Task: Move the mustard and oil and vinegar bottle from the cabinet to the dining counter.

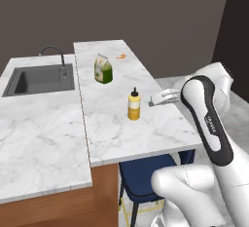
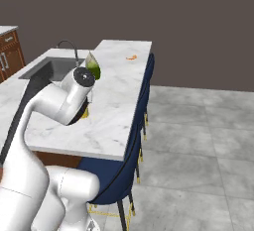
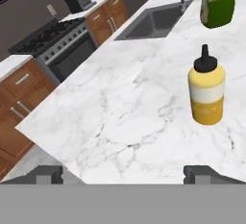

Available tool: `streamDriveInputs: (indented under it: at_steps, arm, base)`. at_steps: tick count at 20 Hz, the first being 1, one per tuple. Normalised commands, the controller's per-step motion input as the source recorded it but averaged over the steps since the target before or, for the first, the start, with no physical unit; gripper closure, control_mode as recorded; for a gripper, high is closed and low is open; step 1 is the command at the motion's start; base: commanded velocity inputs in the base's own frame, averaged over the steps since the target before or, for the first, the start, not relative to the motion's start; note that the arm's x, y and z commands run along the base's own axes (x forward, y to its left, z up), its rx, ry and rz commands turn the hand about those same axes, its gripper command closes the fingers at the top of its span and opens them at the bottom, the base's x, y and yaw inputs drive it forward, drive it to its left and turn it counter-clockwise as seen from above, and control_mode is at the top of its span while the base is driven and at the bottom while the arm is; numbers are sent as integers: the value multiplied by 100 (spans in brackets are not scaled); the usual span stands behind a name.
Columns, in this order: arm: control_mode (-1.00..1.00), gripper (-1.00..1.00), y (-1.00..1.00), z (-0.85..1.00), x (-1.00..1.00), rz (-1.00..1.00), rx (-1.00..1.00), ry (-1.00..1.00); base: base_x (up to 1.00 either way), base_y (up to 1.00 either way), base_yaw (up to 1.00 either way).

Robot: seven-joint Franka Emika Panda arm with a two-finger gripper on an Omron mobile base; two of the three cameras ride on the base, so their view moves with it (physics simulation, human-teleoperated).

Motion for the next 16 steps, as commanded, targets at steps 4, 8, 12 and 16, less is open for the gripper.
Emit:
streamDriveInputs:
  at_steps: [4, 8, 12, 16]
  arm:
    - [-100, -100, 0, 24, -55, -15, 0, 6]
    - [-100, -100, 3, 24, -53, -3, -11, 1]
    - [-100, -100, -4, 18, -56, 0, -19, -1]
    - [-100, -100, -13, 18, -54, 0, -18, -3]
  base:
    - [0, 0, 0]
    - [0, 0, 0]
    - [0, 0, 0]
    - [0, 0, 0]
